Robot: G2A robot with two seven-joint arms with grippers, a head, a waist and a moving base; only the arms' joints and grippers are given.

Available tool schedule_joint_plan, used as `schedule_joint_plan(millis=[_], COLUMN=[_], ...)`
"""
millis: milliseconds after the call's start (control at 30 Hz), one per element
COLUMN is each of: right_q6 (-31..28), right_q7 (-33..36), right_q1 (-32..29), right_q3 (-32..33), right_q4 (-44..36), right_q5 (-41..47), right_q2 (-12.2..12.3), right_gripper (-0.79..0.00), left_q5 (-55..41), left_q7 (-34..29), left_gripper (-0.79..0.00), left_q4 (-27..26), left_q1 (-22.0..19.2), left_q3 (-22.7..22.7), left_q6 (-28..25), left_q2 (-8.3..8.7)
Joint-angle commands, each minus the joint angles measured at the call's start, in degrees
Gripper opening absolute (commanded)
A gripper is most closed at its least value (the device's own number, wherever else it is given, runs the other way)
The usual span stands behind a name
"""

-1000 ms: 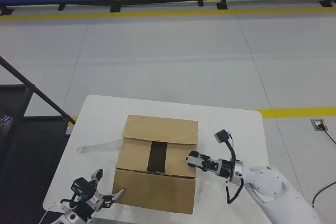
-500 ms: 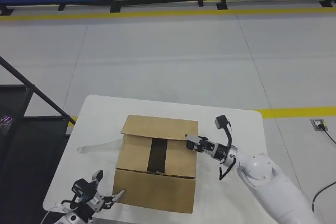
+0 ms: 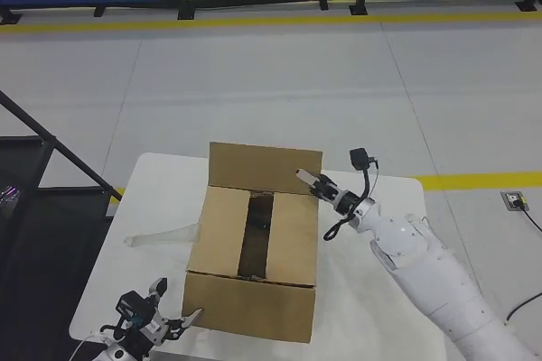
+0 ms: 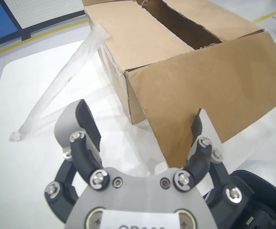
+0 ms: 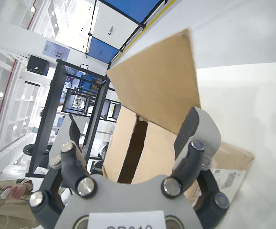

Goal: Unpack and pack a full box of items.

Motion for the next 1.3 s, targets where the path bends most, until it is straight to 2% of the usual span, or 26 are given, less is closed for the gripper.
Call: schedule_joint_plan(millis=[0,100,267,467,567,700,833,1000,1200,1267], right_q6=[0.7,0.9,-0.2,-5.3,-10.4,-13.4,-11.4,-11.4,-9.9,-8.3], right_q7=[-2.2,-4.6,-4.2,-2.9,1.1,7.3,14.5,14.5,14.4,17.5], right_q1=[1.5,3.5,6.4,7.7,7.0,5.2,2.0,2.0,0.9,0.3], right_q3=[-1.6,-3.8,-5.8,-5.7,-4.3,-2.4,-1.0,-1.0,-1.0,-1.8], right_q4=[2.5,6.2,12.6,16.5,14.6,8.6,0.2,0.2,-0.5,-1.9], right_q5=[-1.6,-2.7,-1.4,0.5,2.3,3.7,4.3,4.3,4.3,5.3], right_q2=[-1.1,-2.9,-5.5,-7.3,-7.2,-6.3,-5.3,-5.3,-5.3,-5.5], right_gripper=[0.0,0.0,0.0,0.0,0.0,0.0,0.0,0.0,0.0,0.0], left_q5=[-0.3,-0.6,-0.9,-1.2,-1.5,-2.6,-5.7,-9.2,-5.3,-4.4], left_q7=[0.2,0.4,0.5,0.7,2.1,3.8,3.9,0.8,-1.9,-2.4], left_gripper=[0.0,0.0,0.0,0.0,0.0,0.0,0.0,0.0,0.0,0.0], left_q4=[0.4,0.8,1.1,0.3,-2.1,-4.8,-5.7,-4.7,-3.6,-2.9], left_q1=[0.1,0.2,0.2,0.6,2.0,3.9,4.5,2.9,0.7,-0.6], left_q3=[0.0,0.0,0.1,0.2,-0.7,-3.4,-5.8,-6.7,-4.0,-2.4], left_q6=[0.0,-0.1,-0.1,-0.5,-1.0,1.7,5.9,9.9,17.3,18.9], left_q2=[0.02,0.06,0.14,0.25,0.39,0.44,0.28,0.06,-0.39,-0.59])
